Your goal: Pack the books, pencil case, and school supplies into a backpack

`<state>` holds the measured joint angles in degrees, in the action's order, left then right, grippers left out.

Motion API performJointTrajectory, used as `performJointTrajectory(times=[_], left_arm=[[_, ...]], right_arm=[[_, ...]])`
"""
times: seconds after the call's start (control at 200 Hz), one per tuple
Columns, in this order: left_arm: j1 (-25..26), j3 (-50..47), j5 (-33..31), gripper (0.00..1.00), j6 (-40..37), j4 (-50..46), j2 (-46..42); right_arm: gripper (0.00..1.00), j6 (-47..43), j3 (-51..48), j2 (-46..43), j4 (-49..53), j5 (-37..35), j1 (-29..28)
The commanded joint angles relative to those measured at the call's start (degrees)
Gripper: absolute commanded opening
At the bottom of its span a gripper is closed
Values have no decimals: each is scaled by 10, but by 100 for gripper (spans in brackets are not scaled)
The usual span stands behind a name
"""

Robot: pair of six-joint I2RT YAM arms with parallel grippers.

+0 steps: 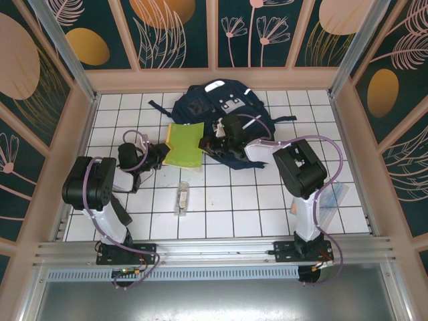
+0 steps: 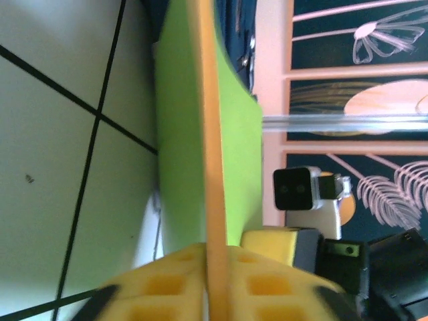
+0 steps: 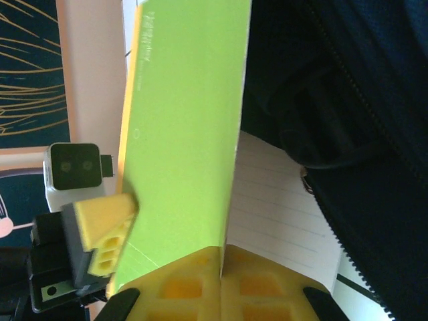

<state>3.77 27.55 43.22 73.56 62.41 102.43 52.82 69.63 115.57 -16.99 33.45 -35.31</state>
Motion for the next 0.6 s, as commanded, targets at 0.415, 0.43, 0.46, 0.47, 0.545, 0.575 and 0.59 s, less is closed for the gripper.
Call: performJointTrajectory(times=[0.415,0.43,0.46,0.47,0.545,0.575,0.59], left_arm=[[5,44,-234,0,-94,-259,-264],[5,44,-243,0,-90,-253,-270],[5,41,-256,0,-79,-241,-276],[5,40,-261,0,-76,-236,-276],[5,32,-283,0,-40,-186,-270],[6,30,-288,0,-26,-164,-263],[6,28,-289,0,-20,-154,-259]], right_arm=[[93,-23,1,-70,80,-71,-21],[93,-18,-1,-72,77,-70,-23],[94,-8,-6,-75,66,-65,-26],[94,-3,-8,-76,60,-63,-28],[98,37,-27,-86,3,-44,-42],[99,53,-33,-89,-21,-38,-49],[99,62,-35,-91,-32,-37,-52]])
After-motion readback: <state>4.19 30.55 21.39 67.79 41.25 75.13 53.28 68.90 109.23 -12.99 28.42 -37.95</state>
